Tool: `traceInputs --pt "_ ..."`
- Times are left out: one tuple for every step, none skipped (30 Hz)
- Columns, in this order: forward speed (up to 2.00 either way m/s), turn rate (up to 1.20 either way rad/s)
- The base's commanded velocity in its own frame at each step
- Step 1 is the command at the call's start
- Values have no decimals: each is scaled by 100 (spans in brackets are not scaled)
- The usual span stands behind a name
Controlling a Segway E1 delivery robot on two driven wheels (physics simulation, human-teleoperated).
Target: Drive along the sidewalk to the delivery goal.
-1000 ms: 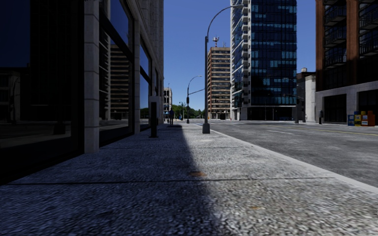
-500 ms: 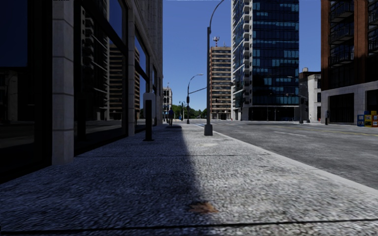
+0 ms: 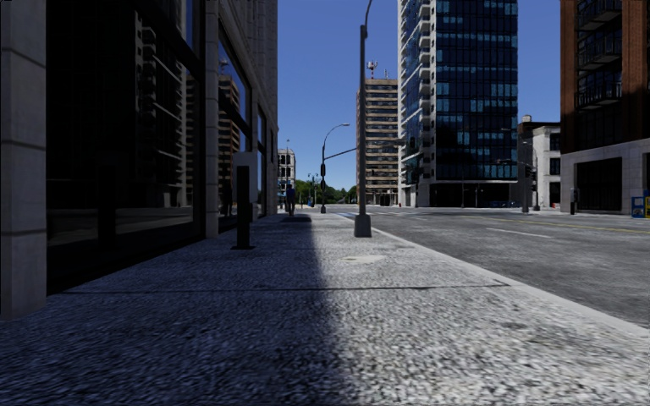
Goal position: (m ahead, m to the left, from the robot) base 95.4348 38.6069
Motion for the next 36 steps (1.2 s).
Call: traceInputs --pt "200 6" --pt "200 7" --pt "200 8" --pt "200 8" --pt "200 10" --pt "200 11" --pt "200 11" --pt "200 11" --pt "200 11" --pt "200 11" --pt "200 11" --pt "200 11" --pt "200 11" --pt "200 14" --pt "200 15" --pt "200 15" --pt "200 15" --pt "200 16" --pt "200 17" --pt "200 18" --pt "200 19" --pt "200 19" --pt "200 19" --pt "200 19" --pt "200 19" --pt "200 20" --pt "200 20" --pt "200 20" --pt "200 20" --pt "200 20" --pt "200 20" --pt "200 20" --pt "200 20" --pt "200 20" --pt "200 20" --pt "200 20"
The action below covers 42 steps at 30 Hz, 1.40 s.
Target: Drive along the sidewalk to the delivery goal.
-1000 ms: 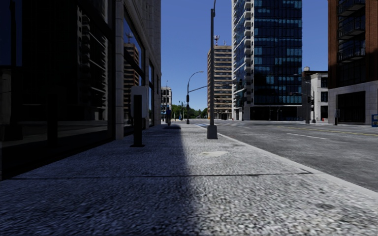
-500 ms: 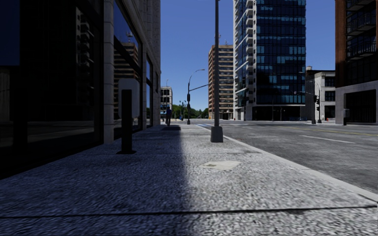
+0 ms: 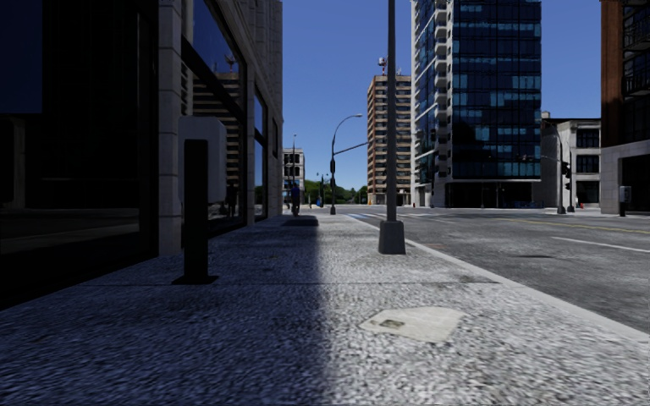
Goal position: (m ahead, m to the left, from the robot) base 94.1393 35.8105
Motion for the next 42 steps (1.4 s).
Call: traceInputs --pt "200 20" --pt "200 20" --pt "200 20" --pt "200 21" --pt "200 21" --pt "200 21" --pt "200 21" --pt "200 21" --pt "200 21" --pt "200 21" --pt "200 21" --pt "200 21" --pt "200 21" --pt "200 21" --pt "200 21" --pt "200 21" --pt "200 21" --pt "200 21" --pt "200 21" --pt "200 21" --pt "200 21" --pt "200 0" --pt "200 0" --pt "200 0" --pt "200 0" --pt "200 0" --pt "200 0" --pt "200 0" --pt "200 0" --pt "200 0" --pt "200 0" --pt "200 0" --pt "200 0" --pt "200 0" --pt "200 0" --pt "200 0" --pt "200 0" --pt "200 0" --pt "200 0" --pt "200 0" --pt "200 0" --pt "200 0"
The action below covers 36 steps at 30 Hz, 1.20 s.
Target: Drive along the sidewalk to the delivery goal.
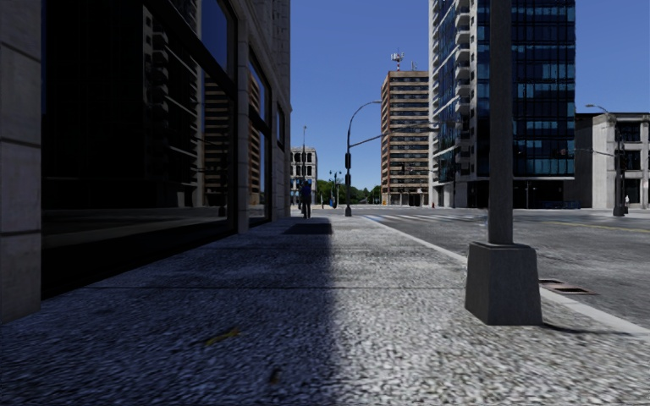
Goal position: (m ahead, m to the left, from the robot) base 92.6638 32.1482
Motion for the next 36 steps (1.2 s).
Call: traceInputs --pt "200 0" --pt "200 0" --pt "200 0" --pt "200 0" --pt "200 0" --pt "200 0" --pt "200 0" --pt "200 0" --pt "200 0" --pt "200 0" --pt "200 0" --pt "200 0" --pt "200 0" --pt "200 0" --pt "200 0" --pt "200 0" --pt "200 0" --pt "200 0" --pt "200 0" --pt "200 0" --pt "200 0" --pt "200 0" --pt "200 0" --pt "200 0" --pt "200 0" --pt "200 0" --pt "200 0" --pt "200 0" --pt "200 0" --pt "200 0" --pt "200 0" --pt "200 0" --pt "200 0" --pt "200 0" --pt "200 0" --pt "200 0"
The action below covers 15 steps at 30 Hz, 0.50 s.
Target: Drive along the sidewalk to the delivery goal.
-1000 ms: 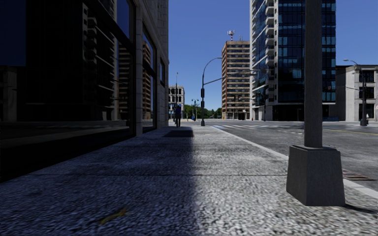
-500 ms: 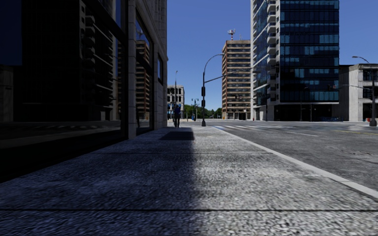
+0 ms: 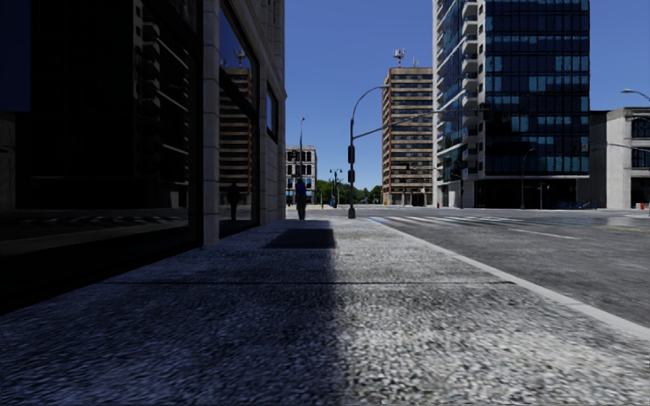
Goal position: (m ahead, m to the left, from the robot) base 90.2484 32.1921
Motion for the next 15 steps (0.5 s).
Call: traceInputs --pt "200 0" --pt "200 0" --pt "200 0" --pt "200 0" --pt "200 0" --pt "200 0" --pt "200 0" --pt "200 0" --pt "200 0" --pt "200 0" --pt "200 0" --pt "200 0" --pt "200 0" --pt "200 0" --pt "200 0"
